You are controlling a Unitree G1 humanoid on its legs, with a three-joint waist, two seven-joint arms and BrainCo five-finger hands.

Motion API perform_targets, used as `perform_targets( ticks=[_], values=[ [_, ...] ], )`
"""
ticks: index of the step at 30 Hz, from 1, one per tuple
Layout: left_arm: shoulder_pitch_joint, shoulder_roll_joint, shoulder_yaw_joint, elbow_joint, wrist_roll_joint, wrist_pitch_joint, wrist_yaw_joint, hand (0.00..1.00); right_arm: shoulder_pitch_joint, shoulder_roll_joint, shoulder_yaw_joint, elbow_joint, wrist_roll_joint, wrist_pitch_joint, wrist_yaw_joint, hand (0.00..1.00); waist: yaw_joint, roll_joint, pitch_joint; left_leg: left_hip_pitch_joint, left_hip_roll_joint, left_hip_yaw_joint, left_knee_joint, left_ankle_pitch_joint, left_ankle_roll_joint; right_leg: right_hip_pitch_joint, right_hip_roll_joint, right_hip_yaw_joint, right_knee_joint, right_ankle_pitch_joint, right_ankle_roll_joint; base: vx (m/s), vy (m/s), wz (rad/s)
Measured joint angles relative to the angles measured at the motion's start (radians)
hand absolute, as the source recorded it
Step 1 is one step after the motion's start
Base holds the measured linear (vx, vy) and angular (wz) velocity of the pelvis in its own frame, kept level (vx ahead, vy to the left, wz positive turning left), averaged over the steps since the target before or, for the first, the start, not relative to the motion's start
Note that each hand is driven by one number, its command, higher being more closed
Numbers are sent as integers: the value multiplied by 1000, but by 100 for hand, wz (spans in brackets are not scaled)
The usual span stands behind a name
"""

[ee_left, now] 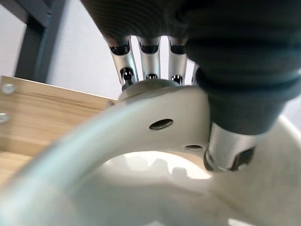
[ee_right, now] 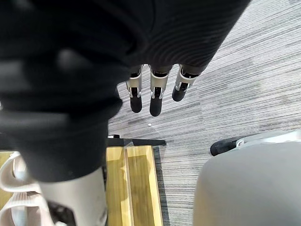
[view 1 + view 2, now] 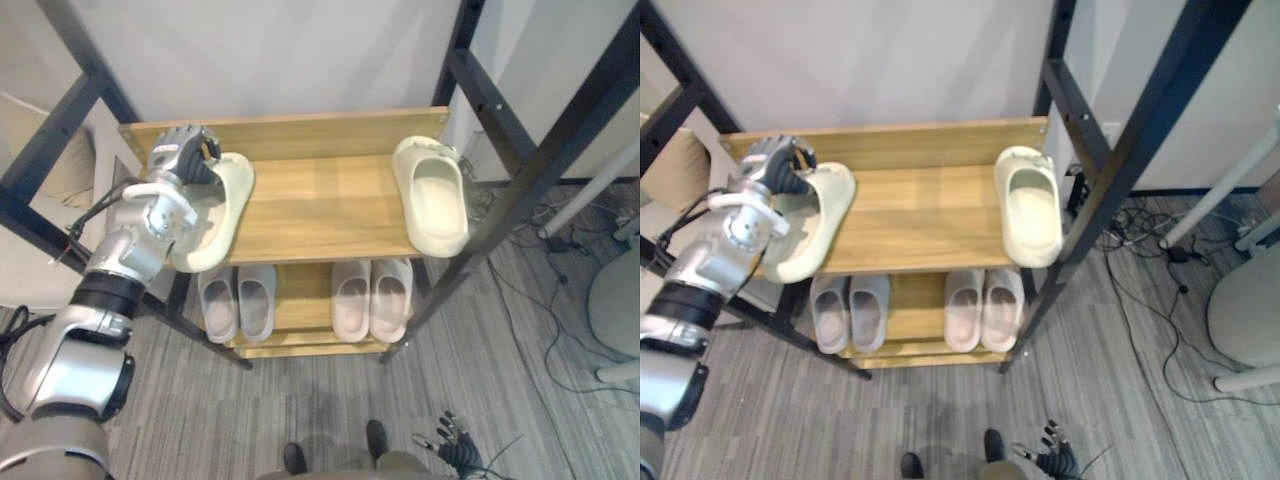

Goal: Organize the slippers on the shoe rack

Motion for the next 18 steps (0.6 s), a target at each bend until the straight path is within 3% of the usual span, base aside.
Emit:
perform_targets(
  ticks=[6,10,18],
  values=[
    [0,-6,-1,-56,0,3,3,100,-4,1,-1,3,0,0,0,0,-12,-1,17,5,-3,-1,0,1,1,4,-1,3,-2,6,1,-9,-4,-1],
    [0,-49,-18,-121,0,5,9,100,-10,-1,-1,17,-1,1,-1,0,-19,2,29,19,-12,-15,0,0,2,37,-7,-7,-28,14,5,-7,-3,10],
    [-2,-100,-20,-150,1,20,62,100,-50,-3,0,46,-1,1,-9,0,-60,7,35,16,-27,-22,-10,4,6,32,-16,-7,-36,18,9,-7,1,0]
  ],
)
